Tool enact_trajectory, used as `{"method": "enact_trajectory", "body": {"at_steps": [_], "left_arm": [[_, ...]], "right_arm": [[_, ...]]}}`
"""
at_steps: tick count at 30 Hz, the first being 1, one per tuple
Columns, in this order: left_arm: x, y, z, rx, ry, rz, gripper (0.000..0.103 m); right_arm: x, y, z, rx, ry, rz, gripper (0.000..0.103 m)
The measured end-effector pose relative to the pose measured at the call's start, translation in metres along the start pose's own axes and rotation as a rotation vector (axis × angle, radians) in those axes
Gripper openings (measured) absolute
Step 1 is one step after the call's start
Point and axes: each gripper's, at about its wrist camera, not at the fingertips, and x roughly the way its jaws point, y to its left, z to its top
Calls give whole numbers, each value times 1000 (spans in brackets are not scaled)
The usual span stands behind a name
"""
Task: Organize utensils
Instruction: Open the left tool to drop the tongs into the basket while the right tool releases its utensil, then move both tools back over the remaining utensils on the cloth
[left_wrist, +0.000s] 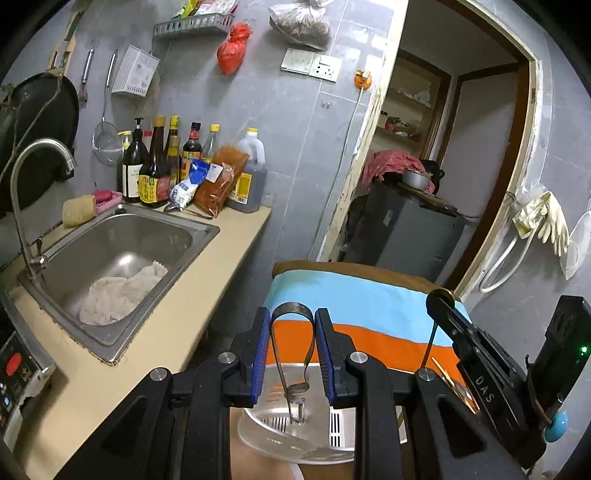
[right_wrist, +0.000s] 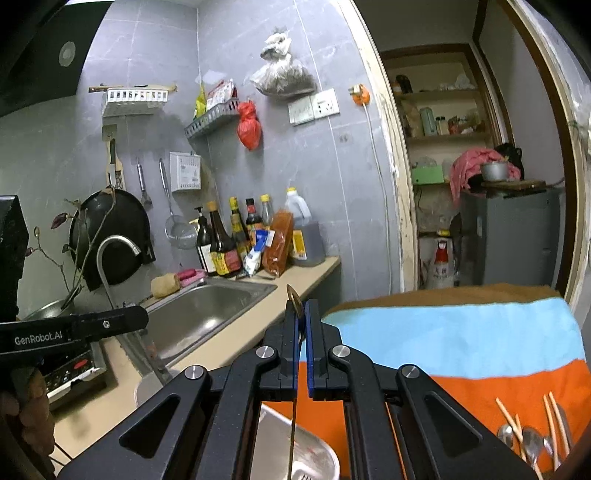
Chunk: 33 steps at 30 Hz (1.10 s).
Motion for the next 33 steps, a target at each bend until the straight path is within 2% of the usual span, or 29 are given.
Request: {"method": "enact_trajectory", "body": {"at_steps": [9, 12, 13, 14, 18, 20, 24, 27, 29, 33], "left_arm": [[-1, -5, -8, -34, 33, -19, 23], [-5, -8, -8, -44, 30, -21, 27], [-6, -9, -7, -52, 27, -24, 31], [-6, -10, -7, -57, 23, -26, 34], [-11, -21, -5, -73, -7, -34, 44], [-13, -28, -4, -73, -29, -45, 51], [-20, -54, -2, -49, -85, -74, 65], [-26, -77, -1, -29, -138, -91, 80], [-30, -91, -1, -32, -179, -101, 95], [-32, -122, -3, -25, -234, -129, 101]], "right_arm": [[-4, -15, -12, 49, 55, 37, 5], [-9, -21, -12, 74, 62, 48, 20], [-11, -23, -11, 83, 62, 52, 29], [-14, -26, -9, 101, 59, 60, 31], [-26, -36, -2, 132, 54, 62, 32], [-35, -42, 4, 137, 37, 53, 45], [-61, -59, 23, 128, -25, 9, 61], [-84, -72, 40, 103, -77, -35, 75], [-101, -80, 54, 77, -112, -69, 88], [-129, -95, 72, 25, -166, -141, 97]]}}
